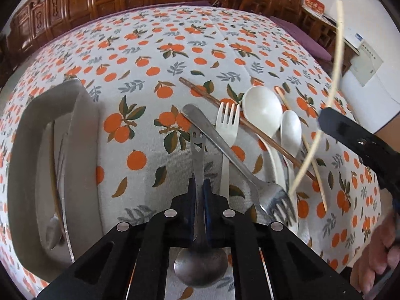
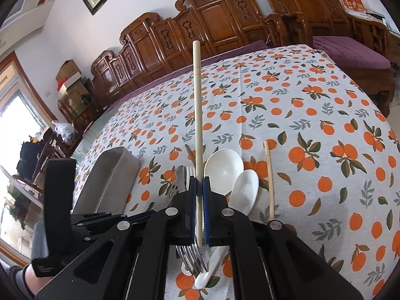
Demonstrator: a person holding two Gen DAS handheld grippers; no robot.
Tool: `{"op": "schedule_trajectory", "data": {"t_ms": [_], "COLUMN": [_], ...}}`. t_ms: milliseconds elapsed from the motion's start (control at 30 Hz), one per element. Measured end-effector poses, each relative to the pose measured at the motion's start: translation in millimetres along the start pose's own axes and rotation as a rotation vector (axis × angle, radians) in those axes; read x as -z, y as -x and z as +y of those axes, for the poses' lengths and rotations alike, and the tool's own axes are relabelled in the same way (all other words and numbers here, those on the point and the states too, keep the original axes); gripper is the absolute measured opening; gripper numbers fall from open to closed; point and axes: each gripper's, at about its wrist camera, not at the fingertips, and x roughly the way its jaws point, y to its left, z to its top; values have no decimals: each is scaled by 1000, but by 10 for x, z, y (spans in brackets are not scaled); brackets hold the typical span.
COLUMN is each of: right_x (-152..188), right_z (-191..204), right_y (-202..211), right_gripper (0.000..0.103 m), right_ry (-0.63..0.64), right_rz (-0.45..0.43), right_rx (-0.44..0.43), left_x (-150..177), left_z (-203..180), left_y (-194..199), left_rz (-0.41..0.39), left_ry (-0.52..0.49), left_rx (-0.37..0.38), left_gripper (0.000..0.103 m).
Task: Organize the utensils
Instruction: 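Grasp the smiley-face metal spoon by its handle with the left gripper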
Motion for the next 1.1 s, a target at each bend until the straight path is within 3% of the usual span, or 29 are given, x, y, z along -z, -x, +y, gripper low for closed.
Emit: {"op": "schedule_trajectory", "data": {"t_ms": [100, 300, 500, 667, 700, 800, 867, 1100], "right_x": [4, -39, -50, -59, -62, -69, -69, -60], "right_z": [30, 145, 155, 124, 125, 124, 126, 192], "right_y": [-6, 58, 63, 99, 107, 115, 118, 96], "right_gripper": [6, 6, 6, 6, 6, 6, 6, 6], "right_ry": [0, 23, 29, 18, 17, 17, 18, 31], "right_rz": [4, -28, -35, -48, -52, -54, -55, -50], "right_rx": [-11, -45, -31, -31, -33, -37, -39, -52], "left_x": [13, 7, 101, 216, 224, 242, 253, 297], "left_z": [12, 77, 84, 15, 1, 10, 14, 88], "left_y": [110, 317, 230, 48, 44, 7, 13, 101], "left_rz": [-28, -65, 4, 65, 61, 73, 68, 35], "left_ry": [-15, -40, -81, -137, -147, -152, -166, -173], "left_rx": [10, 25, 35, 6, -1, -9, -14, -15], "left_gripper": [0, 0, 0, 7, 15, 16, 5, 5]}}
